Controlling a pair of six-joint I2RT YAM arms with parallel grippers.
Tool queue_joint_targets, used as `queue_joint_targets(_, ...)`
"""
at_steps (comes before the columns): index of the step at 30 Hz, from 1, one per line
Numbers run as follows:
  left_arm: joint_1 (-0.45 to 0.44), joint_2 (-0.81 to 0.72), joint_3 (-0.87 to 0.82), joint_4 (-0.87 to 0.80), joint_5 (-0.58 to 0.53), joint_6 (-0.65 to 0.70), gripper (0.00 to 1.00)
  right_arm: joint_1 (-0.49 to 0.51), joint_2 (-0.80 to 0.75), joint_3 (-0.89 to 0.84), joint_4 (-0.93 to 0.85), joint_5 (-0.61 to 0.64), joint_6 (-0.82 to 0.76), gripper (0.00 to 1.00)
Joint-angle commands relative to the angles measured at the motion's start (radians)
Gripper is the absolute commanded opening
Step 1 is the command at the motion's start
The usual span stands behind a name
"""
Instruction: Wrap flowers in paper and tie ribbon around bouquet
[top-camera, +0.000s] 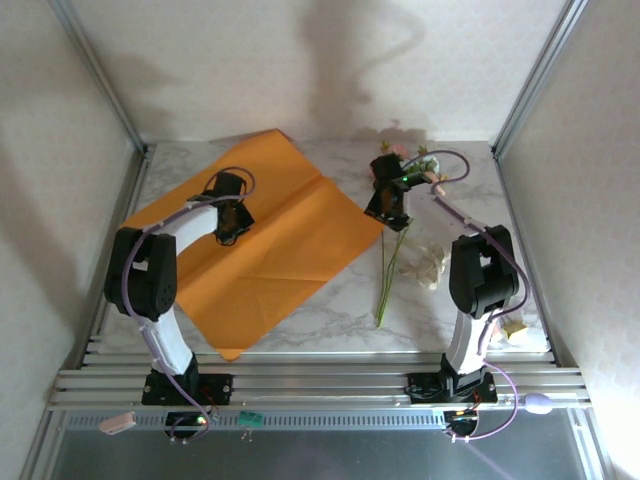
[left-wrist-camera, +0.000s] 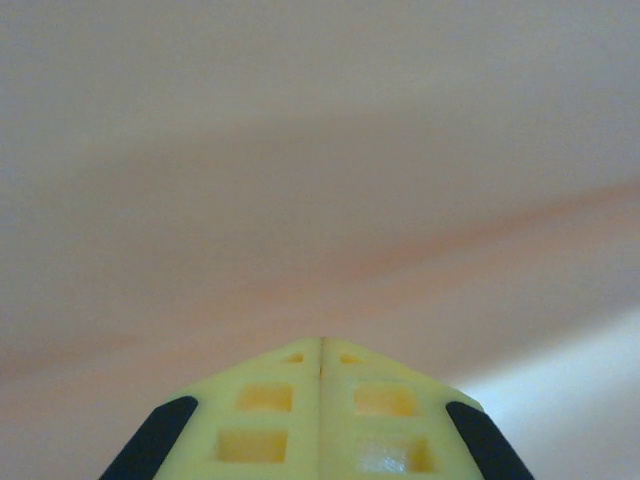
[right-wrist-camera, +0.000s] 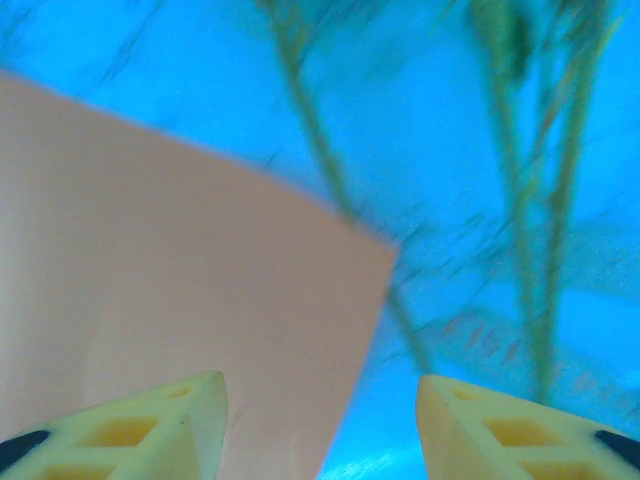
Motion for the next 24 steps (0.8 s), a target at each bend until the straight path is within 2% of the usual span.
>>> queue_joint_targets(1,-0.026,-0.006,-0.033,0.025,0.085,-0.074,0.0,-0.036,0.099,0.051,-0.051,0.046,-0.143,0.49)
queue_joint_targets(6,-0.045,0.03,-0.055,0.086,0.186,-0.088,0.0,-0.055,0.237,0.186,-0.063,0.025,-0.261,0.49)
queue_joint_targets(14,-0.076,0.074,-0.09,0.09,0.181,-0.075,0.0,-0.057,0.358,0.306,-0.1,-0.007,-0.261,0.5)
queue_joint_targets(24,-0.08,0.105,-0.112,0.079,0.146,-0.043,0.0,-0.06,0.434,0.382,-0.13,0.01,-0.289,0.25)
